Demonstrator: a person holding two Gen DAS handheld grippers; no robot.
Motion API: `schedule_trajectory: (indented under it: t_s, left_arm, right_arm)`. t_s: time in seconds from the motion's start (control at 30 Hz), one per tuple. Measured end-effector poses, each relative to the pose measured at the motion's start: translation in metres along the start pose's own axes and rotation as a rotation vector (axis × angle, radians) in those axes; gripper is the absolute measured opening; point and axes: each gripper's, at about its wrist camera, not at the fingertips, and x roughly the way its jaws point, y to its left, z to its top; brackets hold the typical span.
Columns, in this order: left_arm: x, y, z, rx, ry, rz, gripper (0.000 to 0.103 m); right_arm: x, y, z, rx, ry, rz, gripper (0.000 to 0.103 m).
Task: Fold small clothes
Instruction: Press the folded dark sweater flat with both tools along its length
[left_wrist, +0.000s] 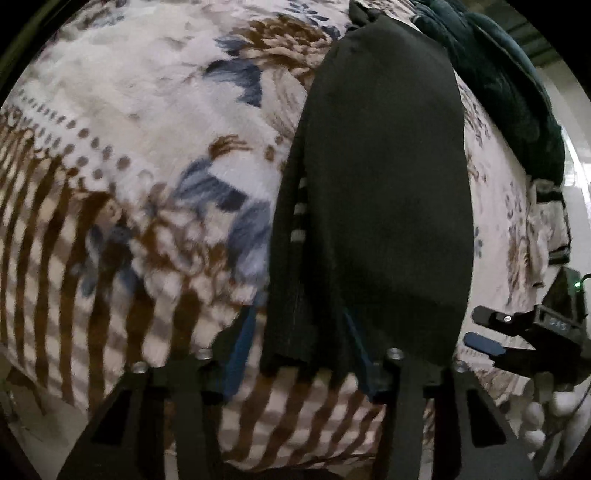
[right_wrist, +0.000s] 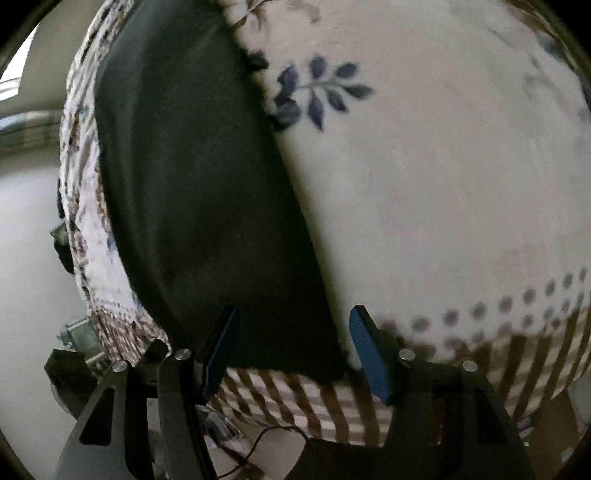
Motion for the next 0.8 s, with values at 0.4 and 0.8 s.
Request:
schedule_trajectory:
  t_s: [0.4, 0.8]
  left_arm:
    - [0.021, -0.013, -0.008, 0.087, -0.055, 0.008, 0.001]
    - [-0.021, 0.029, -0.045, -0.073, -0.125, 0.000, 0.000]
  right_arm:
    - [0.000, -0.010, -0.015, -0.027, -0.021, -0.050, 0.064]
    - [0.022, -0.002, -0.009, -0.051, -0.012, -0.060, 0.064]
